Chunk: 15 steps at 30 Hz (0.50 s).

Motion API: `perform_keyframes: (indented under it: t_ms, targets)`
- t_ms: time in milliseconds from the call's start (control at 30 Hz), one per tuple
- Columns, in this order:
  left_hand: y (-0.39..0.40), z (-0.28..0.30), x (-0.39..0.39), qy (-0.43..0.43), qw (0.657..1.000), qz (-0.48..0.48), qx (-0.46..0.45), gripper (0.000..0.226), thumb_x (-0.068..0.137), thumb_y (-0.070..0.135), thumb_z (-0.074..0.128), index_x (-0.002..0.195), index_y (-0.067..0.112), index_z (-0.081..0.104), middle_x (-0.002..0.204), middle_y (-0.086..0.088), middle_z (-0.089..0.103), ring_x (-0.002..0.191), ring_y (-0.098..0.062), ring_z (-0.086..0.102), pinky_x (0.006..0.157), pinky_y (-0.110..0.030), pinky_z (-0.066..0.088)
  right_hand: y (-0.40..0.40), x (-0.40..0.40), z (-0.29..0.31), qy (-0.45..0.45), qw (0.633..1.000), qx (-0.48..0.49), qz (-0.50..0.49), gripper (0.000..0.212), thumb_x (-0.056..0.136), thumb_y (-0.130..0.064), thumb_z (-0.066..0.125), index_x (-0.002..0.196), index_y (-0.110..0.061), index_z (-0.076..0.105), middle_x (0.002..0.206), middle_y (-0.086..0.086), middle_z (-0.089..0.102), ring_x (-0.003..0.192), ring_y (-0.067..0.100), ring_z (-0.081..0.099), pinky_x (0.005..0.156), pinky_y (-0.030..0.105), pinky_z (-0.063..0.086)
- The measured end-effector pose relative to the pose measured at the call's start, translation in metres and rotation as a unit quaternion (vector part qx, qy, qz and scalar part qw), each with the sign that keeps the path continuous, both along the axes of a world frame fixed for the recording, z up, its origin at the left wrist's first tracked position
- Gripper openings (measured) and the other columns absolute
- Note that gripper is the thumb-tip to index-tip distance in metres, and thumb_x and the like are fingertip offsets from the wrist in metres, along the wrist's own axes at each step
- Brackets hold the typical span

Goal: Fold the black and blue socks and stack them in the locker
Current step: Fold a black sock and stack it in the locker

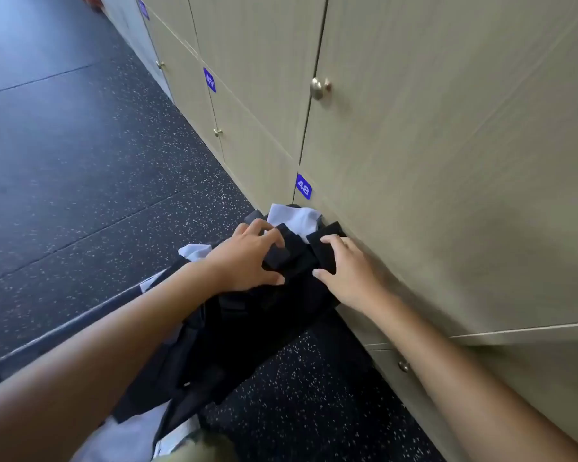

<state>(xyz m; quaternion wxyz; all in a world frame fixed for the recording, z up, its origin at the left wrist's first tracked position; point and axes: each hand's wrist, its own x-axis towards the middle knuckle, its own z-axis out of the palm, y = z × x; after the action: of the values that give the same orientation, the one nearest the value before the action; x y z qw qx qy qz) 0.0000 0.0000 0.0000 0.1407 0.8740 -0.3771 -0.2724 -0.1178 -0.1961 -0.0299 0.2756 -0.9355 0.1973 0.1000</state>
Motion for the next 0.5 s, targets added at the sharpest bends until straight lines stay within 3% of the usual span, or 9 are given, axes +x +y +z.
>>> perform_keyframes:
  t_ms: [133,233,367,500]
  targets:
    - [-0.001,-0.033,-0.01,-0.063,0.996,-0.049,0.037,0.082,0.069,0.068,0.077,0.133,0.034,0.039,0.145,0.008,0.032,0.13,-0.024,0.033,0.108,-0.041,0.036,0.003,-0.002,-0.033,-0.055,0.997,-0.052,-0.007,0.058,0.094,-0.034,0.067,0.145,-0.023,0.043,0.148,-0.001,0.045,0.132,0.025,0.047,0.103,0.039,0.043]
    - [0.001,-0.053,-0.02,-0.115,0.992,-0.048,0.022,0.088,0.066,0.074,0.075,0.132,0.034,0.033,0.139,0.008,0.036,0.125,-0.023,0.037,0.105,-0.042,0.037,0.004,-0.003,-0.047,-0.121,0.988,-0.092,-0.025,0.042,0.098,-0.028,0.06,0.138,-0.023,0.05,0.137,-0.001,0.055,0.125,0.025,0.051,0.092,0.035,0.041]
    - [-0.001,-0.065,-0.029,-0.194,0.98,-0.045,0.001,0.072,0.073,0.064,0.069,0.125,0.029,0.035,0.128,0.006,0.049,0.112,-0.026,0.05,0.091,-0.045,0.048,0.001,0.0,-0.055,-0.135,0.974,-0.173,-0.049,0.035,0.103,-0.019,0.047,0.138,-0.021,0.051,0.123,0.007,0.066,0.11,0.035,0.06,0.072,0.036,0.034]
    - [-0.002,-0.065,-0.03,-0.266,0.963,-0.035,-0.005,0.049,0.081,0.048,0.062,0.115,0.021,0.042,0.108,0.001,0.062,0.094,-0.032,0.062,0.075,-0.044,0.053,-0.01,-0.007,-0.05,-0.156,0.965,-0.196,-0.08,0.03,0.104,-0.019,0.044,0.132,-0.021,0.054,0.116,0.012,0.069,0.103,0.039,0.062,0.069,0.038,0.037]
